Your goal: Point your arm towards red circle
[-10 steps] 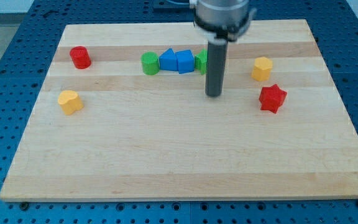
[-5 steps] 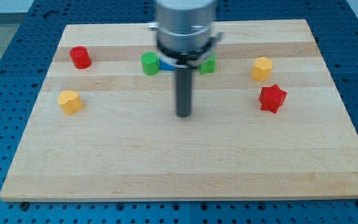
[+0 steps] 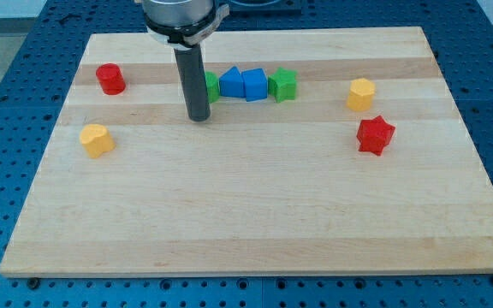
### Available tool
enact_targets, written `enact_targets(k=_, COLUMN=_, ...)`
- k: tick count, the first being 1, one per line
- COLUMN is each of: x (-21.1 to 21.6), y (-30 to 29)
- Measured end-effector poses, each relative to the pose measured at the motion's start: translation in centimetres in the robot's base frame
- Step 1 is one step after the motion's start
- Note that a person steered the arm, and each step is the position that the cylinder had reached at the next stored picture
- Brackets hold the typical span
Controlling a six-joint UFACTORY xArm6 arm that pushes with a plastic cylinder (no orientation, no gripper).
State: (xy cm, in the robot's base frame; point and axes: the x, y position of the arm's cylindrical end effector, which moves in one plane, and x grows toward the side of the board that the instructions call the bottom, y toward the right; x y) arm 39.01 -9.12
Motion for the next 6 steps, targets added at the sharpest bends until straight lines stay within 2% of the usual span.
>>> enact_targets(k=1, x=0.0, y=-0.9)
enact_targets(k=2, x=-1.2, y=-6.3)
enact_targets(k=3, x=-7.5, y=-8.6)
enact_targets(k=4, x=-15.8, y=-7.8)
enact_targets(k=5, x=-16.7, y=-9.6)
enact_targets(k=6, x=-12.6, y=-17.3)
